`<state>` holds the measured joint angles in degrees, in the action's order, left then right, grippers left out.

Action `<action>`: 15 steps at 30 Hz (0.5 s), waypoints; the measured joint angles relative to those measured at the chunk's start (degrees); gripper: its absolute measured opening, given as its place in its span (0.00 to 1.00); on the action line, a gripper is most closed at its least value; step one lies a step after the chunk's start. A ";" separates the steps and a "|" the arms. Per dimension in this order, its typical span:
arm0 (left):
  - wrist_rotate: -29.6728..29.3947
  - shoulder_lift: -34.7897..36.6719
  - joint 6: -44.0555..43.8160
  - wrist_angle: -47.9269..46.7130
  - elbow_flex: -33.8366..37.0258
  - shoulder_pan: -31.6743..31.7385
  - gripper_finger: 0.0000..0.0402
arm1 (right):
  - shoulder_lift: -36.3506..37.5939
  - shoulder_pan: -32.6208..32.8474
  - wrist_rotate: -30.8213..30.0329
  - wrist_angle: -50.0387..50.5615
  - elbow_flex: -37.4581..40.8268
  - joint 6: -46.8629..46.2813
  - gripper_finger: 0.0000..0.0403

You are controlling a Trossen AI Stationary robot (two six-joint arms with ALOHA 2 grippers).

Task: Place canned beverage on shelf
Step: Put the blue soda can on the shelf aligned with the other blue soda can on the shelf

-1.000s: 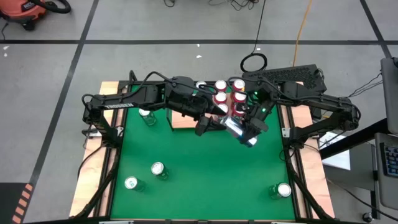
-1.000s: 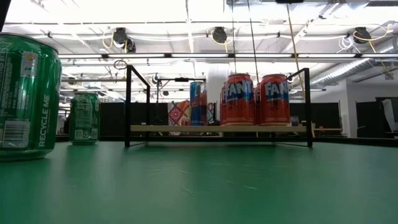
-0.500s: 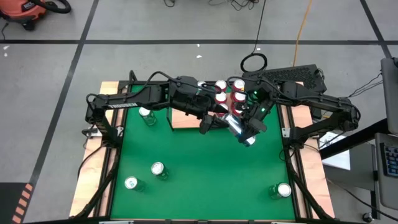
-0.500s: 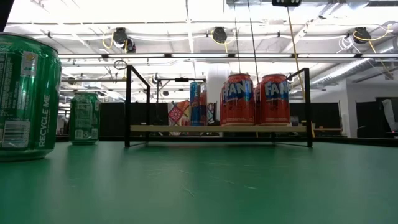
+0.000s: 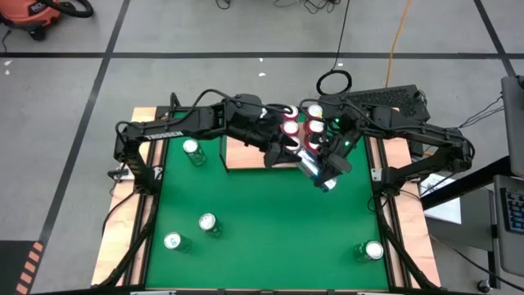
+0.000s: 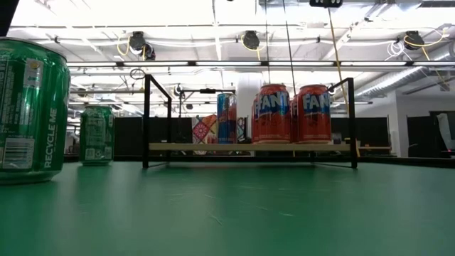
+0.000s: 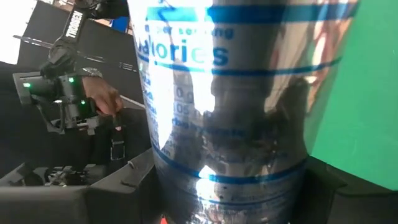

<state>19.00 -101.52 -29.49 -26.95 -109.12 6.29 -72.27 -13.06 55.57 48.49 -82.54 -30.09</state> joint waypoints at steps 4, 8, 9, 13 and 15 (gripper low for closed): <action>2.87 -0.65 -1.97 0.20 0.00 0.77 0.86 | 0.00 0.00 -0.26 -0.45 0.00 -0.09 0.58; 6.21 -0.64 -4.50 1.05 0.00 1.22 0.86 | 0.00 0.04 -1.53 -0.72 0.00 1.01 0.58; 6.43 -0.65 -4.73 0.93 0.00 1.24 0.86 | 0.00 0.04 -1.88 -0.77 0.00 1.34 0.58; 6.44 -1.11 -4.75 1.30 0.00 1.08 0.86 | 0.00 0.03 -3.76 -0.87 0.00 2.53 0.58; 6.27 -1.35 -4.79 0.94 0.00 0.76 0.86 | 0.00 0.03 -4.55 -0.84 0.00 2.58 0.58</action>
<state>25.27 -102.87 -34.27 -26.01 -109.12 7.05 -72.27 -13.03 51.03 47.64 -82.54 -27.51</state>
